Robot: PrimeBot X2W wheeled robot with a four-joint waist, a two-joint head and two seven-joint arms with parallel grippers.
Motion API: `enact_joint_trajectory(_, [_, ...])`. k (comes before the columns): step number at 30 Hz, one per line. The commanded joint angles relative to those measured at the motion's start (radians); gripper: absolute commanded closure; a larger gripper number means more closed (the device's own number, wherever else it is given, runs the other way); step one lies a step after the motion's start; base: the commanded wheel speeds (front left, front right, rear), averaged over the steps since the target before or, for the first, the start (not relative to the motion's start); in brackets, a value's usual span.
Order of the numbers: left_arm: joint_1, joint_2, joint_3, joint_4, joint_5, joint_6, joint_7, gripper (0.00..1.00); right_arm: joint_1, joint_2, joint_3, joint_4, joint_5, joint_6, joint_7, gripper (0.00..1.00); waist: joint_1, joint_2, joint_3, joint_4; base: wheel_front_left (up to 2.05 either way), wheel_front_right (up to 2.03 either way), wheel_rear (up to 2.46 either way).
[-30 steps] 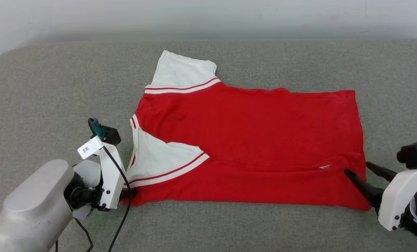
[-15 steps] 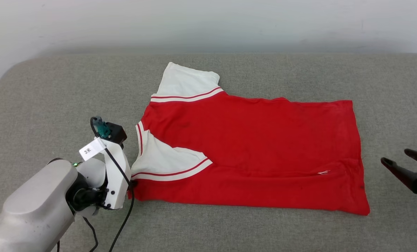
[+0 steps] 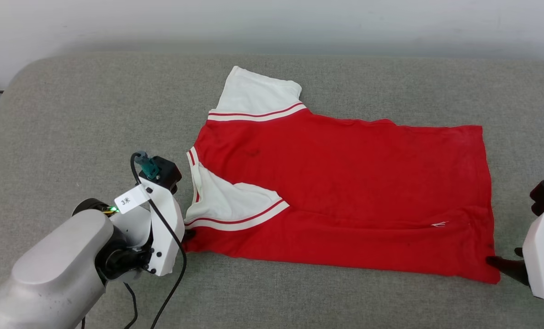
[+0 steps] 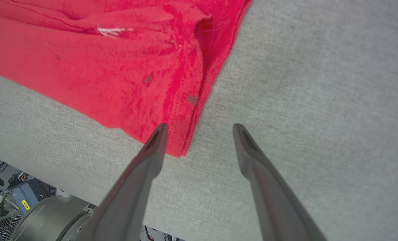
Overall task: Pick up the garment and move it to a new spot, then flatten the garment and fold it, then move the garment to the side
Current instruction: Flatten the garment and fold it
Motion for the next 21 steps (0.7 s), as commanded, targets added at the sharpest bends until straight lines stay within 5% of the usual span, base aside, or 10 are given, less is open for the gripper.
enact_joint_trajectory(1, [-0.008,-0.007,-0.002,-0.004,0.005,0.001,-0.007,1.0,0.004,0.029,-0.003,0.018,-0.01,0.0,0.002,0.0,0.0,0.0,0.015,0.009,0.0,0.0,0.0])
enact_joint_trajectory(11, [-0.006,-0.017,-0.006,0.012,0.001,-0.001,-0.023,1.0,0.038,0.132,0.064,0.154,-0.041,0.0,-0.036,0.0,0.0,0.0,0.036,0.022,0.0,0.0,0.0])
enact_joint_trajectory(12, [0.001,-0.014,-0.007,0.015,-0.002,-0.002,-0.024,1.0,0.037,0.133,0.068,0.157,-0.038,0.0,-0.05,0.32,0.0,0.0,0.031,0.019,0.0,0.0,0.0])
enact_joint_trajectory(13, [0.007,-0.013,-0.006,0.017,-0.005,-0.002,-0.026,1.0,0.031,0.13,0.068,0.157,-0.035,0.0,-0.067,0.91,0.0,0.0,0.026,0.016,0.0,0.0,0.0])
enact_joint_trajectory(14, [0.013,-0.01,-0.006,0.019,-0.007,-0.002,-0.027,1.0,0.025,0.125,0.069,0.156,-0.03,0.0,-0.081,1.0,0.0,0.0,0.02,0.013,0.0,0.0,0.0])
enact_joint_trajectory(21, [0.063,0.014,-0.003,0.015,-0.038,-0.004,-0.041,1.0,0.011,0.064,0.082,0.12,0.009,0.0,-0.154,1.0,0.0,0.0,-0.045,-0.009,0.0,0.0,0.0])
